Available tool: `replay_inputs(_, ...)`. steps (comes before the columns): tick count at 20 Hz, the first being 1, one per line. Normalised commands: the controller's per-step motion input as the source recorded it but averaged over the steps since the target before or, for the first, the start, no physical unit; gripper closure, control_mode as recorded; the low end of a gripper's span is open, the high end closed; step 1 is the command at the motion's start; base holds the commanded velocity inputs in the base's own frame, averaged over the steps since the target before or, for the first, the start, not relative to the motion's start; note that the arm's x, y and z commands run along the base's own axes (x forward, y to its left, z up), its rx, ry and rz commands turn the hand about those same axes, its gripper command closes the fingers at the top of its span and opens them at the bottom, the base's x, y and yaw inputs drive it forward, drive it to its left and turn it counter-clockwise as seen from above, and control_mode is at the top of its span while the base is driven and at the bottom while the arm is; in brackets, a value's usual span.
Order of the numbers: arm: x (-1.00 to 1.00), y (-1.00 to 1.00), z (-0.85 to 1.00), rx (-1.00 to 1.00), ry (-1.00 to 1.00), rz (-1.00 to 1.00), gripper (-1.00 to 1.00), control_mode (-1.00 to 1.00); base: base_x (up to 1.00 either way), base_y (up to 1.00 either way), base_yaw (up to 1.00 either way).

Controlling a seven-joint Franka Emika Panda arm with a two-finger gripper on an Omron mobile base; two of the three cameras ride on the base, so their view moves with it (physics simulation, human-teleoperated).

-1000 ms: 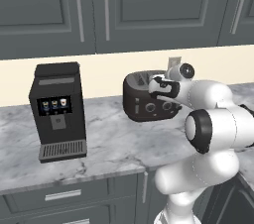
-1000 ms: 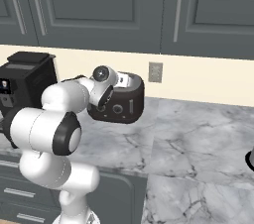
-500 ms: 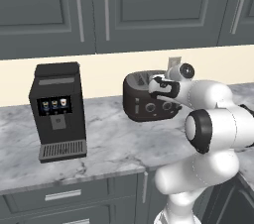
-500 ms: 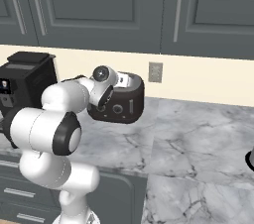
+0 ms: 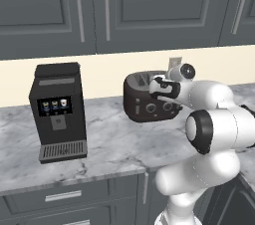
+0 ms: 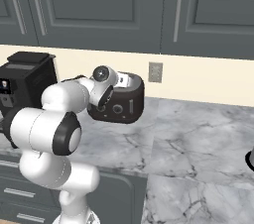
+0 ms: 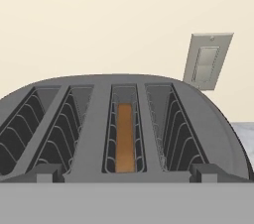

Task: Start the toaster. Once the lever pops up, take the bread to the plate on the dining counter.

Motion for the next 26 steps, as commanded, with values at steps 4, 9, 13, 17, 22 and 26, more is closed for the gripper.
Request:
replay_inputs(4, 0.0, 0.0, 0.0, 0.0, 0.0, 0.0, -1.0, -1.0, 0.0, 0.0, 0.0)
replay_inputs(9, 0.0, 0.0, 0.0, 0.0, 0.0, 0.0, -1.0, -1.0, 0.0, 0.0, 0.0)
replay_inputs(13, 0.0, 0.0, 0.0, 0.0, 0.0, 0.0, -1.0, -1.0, 0.0, 0.0, 0.0)
replay_inputs(17, 0.0, 0.0, 0.0, 0.0, 0.0, 0.0, -1.0, -1.0, 0.0, 0.0, 0.0)
replay_inputs(22, 0.0, 0.0, 0.0, 0.0, 0.0, 0.0, -1.0, -1.0, 0.0, 0.0, 0.0)
replay_inputs(26, 0.0, 0.0, 0.0, 0.0, 0.0, 0.0, -1.0, -1.0, 0.0, 0.0, 0.0)
